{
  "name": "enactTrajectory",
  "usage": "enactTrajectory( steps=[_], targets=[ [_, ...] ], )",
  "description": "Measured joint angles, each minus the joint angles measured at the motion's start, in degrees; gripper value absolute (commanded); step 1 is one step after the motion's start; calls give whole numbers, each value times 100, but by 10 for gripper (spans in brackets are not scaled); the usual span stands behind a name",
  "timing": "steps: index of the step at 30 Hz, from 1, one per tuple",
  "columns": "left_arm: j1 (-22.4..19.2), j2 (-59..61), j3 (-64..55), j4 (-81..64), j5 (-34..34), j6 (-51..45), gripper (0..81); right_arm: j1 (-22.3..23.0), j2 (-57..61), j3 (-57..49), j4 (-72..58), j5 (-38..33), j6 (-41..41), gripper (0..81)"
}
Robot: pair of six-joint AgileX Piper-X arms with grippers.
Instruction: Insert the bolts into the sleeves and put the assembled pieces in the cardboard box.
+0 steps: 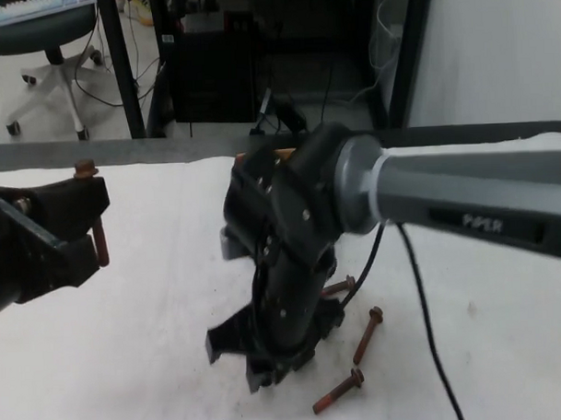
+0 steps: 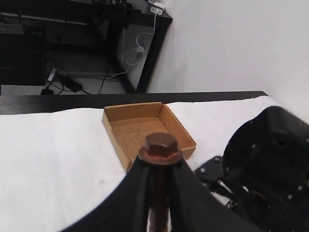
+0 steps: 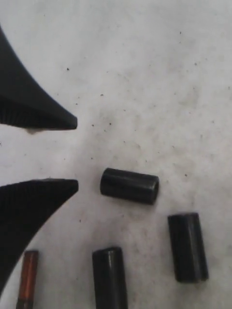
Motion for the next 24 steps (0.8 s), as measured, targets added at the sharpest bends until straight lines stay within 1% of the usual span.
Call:
enactTrajectory(
  steps=[5, 8, 14, 17, 24],
  targets=[
    [0, -111, 0, 216, -8, 39, 2, 119, -3, 0, -123, 22, 10, 326],
    [0, -111, 0, 297, -8, 132, 2, 121, -3, 0, -113, 154, -11, 326],
    [0, -111, 0, 319, -8, 280, 2, 121, -3, 0, 87, 460, -437, 327],
    [0, -111, 0, 325, -8, 297, 2, 121, -3, 0, 113, 492, -497, 350],
    [0, -111, 0, 334, -76, 297, 2, 105, -3, 0, -275, 563, -530, 357]
  ],
)
